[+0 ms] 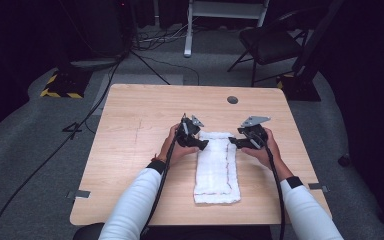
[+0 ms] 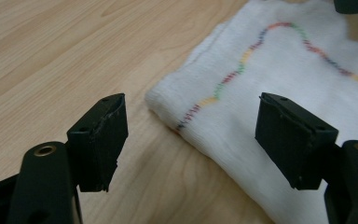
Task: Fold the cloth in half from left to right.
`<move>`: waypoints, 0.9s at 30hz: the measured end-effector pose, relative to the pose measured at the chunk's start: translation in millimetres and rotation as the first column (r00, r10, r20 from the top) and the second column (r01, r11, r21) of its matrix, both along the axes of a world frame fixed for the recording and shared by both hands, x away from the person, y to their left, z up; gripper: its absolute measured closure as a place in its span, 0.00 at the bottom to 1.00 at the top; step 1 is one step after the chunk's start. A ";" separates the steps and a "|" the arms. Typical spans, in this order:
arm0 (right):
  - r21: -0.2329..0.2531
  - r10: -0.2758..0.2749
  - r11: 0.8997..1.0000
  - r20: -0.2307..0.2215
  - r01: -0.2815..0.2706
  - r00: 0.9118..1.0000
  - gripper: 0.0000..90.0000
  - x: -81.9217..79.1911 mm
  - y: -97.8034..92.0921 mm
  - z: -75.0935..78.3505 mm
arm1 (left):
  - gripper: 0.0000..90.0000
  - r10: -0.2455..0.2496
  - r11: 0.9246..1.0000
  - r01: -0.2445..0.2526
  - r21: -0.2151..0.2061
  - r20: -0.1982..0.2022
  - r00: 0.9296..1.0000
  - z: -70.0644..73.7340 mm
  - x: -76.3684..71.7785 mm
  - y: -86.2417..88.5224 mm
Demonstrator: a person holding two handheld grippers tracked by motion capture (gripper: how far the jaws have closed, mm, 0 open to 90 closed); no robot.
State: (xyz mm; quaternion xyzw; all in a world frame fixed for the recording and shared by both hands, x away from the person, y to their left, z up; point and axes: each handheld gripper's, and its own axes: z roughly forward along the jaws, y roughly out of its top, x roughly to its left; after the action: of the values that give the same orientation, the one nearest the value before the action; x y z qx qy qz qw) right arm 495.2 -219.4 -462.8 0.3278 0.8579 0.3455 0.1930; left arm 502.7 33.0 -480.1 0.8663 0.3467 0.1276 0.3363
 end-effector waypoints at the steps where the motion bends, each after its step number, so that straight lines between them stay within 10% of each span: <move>1: -0.007 -0.003 1.000 -0.005 0.003 1.000 0.47 4.1 2.1 -2.7 | 0.28 0.002 1.000 -0.002 0.000 -0.005 1.000 -1.4 2.3 -0.8; 15: -0.033 -0.031 0.999 -0.106 0.027 0.994 0.50 33.0 15.7 -23.1 | 0.28 -0.029 0.999 0.028 -0.039 -0.034 0.999 -16.4 17.4 -0.4; 19: 0.055 0.005 0.998 -0.159 0.004 0.987 0.60 37.1 6.8 -26.8 | 0.55 -0.087 0.995 0.085 -0.050 -0.050 0.995 -13.1 16.5 -0.9; 27: 0.059 0.066 0.997 -0.188 -0.055 0.980 0.91 33.8 12.7 -24.0 | 0.88 -0.142 0.987 0.135 -0.083 -0.079 0.987 -12.0 18.5 -1.0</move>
State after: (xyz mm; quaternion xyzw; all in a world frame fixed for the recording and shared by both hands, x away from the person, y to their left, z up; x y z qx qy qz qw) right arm 529.0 -206.7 -486.9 0.3380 0.8723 0.3414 0.0909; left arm 521.2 32.0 -492.1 0.8793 0.3041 0.0537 0.3627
